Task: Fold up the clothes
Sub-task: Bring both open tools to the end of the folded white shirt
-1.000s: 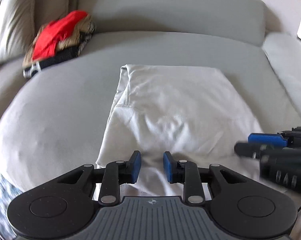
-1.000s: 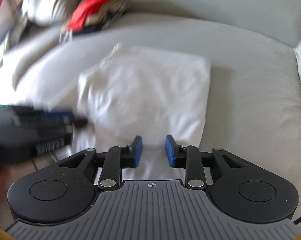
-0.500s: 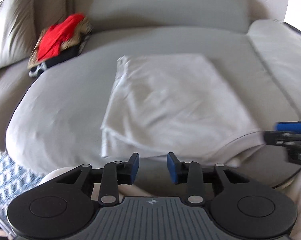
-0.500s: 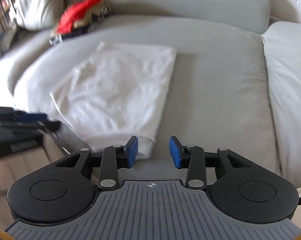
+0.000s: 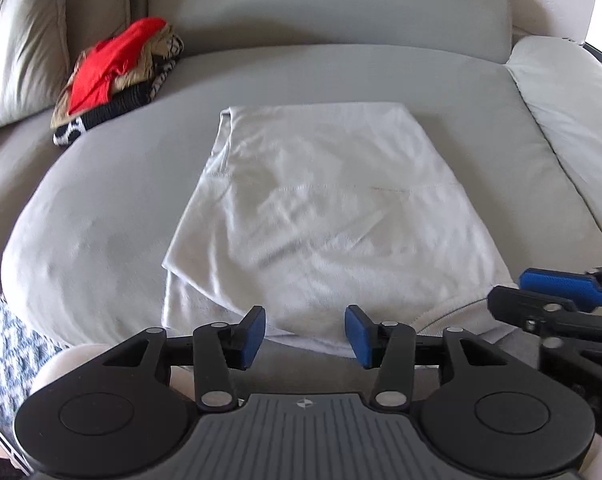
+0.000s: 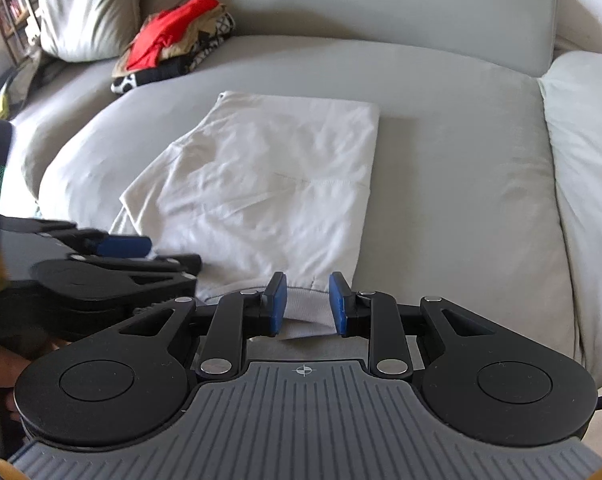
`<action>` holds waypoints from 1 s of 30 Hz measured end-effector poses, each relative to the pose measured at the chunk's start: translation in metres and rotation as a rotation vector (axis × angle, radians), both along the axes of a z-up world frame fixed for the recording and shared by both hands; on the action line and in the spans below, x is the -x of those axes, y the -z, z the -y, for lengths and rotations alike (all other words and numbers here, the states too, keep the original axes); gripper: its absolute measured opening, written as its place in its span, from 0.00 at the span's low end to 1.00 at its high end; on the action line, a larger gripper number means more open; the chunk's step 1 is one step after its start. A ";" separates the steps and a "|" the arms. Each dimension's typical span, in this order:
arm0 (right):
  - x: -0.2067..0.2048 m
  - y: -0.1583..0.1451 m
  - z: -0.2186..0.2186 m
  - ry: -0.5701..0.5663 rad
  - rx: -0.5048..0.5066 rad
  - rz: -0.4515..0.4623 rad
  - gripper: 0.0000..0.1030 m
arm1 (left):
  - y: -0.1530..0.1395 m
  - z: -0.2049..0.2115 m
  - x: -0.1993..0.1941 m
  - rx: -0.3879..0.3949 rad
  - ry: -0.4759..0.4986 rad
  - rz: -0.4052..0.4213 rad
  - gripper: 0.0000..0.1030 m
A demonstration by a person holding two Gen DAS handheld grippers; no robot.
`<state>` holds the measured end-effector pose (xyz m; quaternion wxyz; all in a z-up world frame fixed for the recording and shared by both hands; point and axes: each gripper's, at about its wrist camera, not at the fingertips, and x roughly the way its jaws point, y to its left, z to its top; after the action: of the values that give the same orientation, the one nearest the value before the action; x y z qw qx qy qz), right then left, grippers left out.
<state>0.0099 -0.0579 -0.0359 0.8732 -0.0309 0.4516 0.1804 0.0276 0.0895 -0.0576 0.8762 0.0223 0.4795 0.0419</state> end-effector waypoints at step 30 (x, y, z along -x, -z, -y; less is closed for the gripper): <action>-0.011 -0.002 0.054 0.095 -0.179 -0.128 0.58 | -0.001 -0.017 0.021 0.264 0.039 -0.149 0.48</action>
<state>0.0206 -0.1122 -0.0342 0.8494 0.0805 0.4896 0.1800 0.0062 0.1069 -0.0569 0.8340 -0.0809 0.5442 -0.0406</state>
